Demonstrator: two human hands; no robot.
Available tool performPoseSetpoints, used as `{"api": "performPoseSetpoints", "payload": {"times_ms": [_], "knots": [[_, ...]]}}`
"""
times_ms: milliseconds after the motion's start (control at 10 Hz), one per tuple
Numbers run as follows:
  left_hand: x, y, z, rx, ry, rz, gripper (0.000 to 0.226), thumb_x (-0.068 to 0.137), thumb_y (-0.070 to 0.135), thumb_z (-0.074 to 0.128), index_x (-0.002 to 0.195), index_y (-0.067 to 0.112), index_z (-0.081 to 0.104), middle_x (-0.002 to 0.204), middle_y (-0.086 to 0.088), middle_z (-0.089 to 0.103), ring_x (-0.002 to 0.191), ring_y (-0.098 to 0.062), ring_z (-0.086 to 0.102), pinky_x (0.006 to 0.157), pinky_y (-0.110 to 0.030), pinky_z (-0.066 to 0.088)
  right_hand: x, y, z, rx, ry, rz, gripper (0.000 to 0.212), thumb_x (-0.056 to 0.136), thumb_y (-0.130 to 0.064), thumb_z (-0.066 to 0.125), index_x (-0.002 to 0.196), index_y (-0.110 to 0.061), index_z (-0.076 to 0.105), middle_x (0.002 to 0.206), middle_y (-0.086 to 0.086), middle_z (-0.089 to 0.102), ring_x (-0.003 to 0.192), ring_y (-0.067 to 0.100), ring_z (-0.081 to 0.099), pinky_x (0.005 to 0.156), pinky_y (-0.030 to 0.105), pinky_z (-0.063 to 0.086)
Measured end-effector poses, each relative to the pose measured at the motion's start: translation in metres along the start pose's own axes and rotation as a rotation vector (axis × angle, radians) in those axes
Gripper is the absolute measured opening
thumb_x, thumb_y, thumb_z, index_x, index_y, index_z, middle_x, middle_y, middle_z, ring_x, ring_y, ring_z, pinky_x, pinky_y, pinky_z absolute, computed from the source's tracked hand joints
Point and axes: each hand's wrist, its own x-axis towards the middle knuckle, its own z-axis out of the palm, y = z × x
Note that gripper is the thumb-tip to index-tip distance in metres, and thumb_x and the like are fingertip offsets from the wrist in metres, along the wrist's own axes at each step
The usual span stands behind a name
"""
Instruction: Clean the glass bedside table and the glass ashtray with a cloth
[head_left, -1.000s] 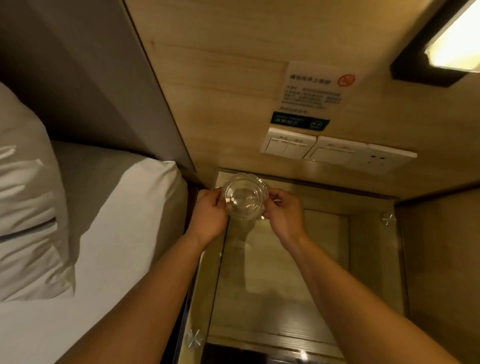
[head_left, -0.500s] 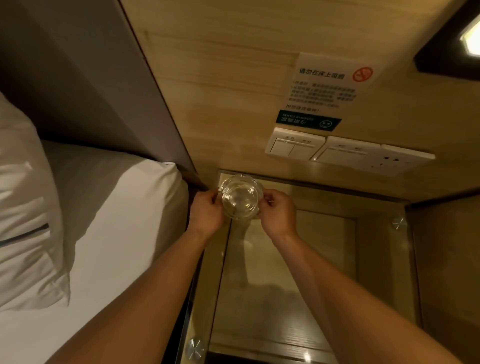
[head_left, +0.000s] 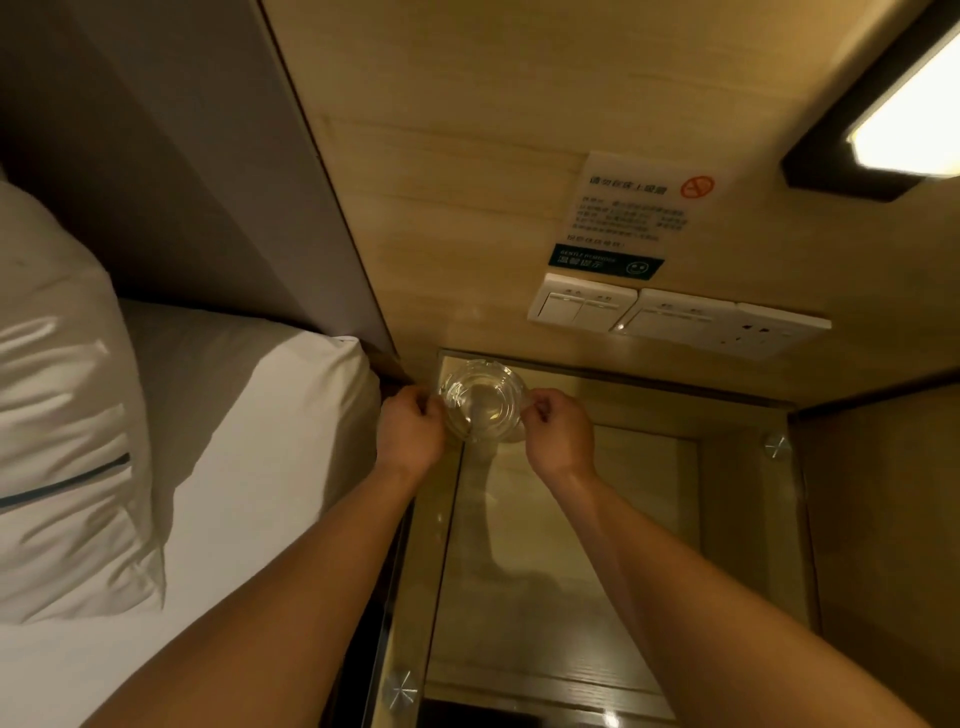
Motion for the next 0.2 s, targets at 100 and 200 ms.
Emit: {"api": "performPoseSetpoints", "payload": {"times_ms": [100, 200], "knots": [[-0.03, 0.012, -0.021, 0.091, 0.034, 0.054, 0.039, 0.103, 0.026, 0.054, 0.135, 0.005, 0.059, 0.133, -0.019, 0.061, 0.115, -0.034, 0.062, 0.091, -0.033, 0.046, -0.02, -0.009, -0.028, -0.03, -0.019, -0.016, 0.024, 0.099, -0.021, 0.059, 0.116, -0.009, 0.071, 0.111, 0.01, 0.071, 0.1, 0.024, 0.066, 0.077, 0.024, 0.042], [-0.074, 0.035, -0.038, 0.226, 0.025, 0.186, 0.036, 0.099, 0.031, 0.059, 0.125, 0.006, 0.061, 0.123, -0.018, 0.057, 0.108, -0.034, 0.06, 0.089, -0.041, 0.051, -0.045, -0.026, -0.063, -0.118, -0.034, -0.016, 0.034, 0.1, -0.031, 0.053, 0.122, -0.01, 0.067, 0.12, 0.013, 0.069, 0.109, 0.029, 0.066, 0.087, 0.031, 0.049]]}}
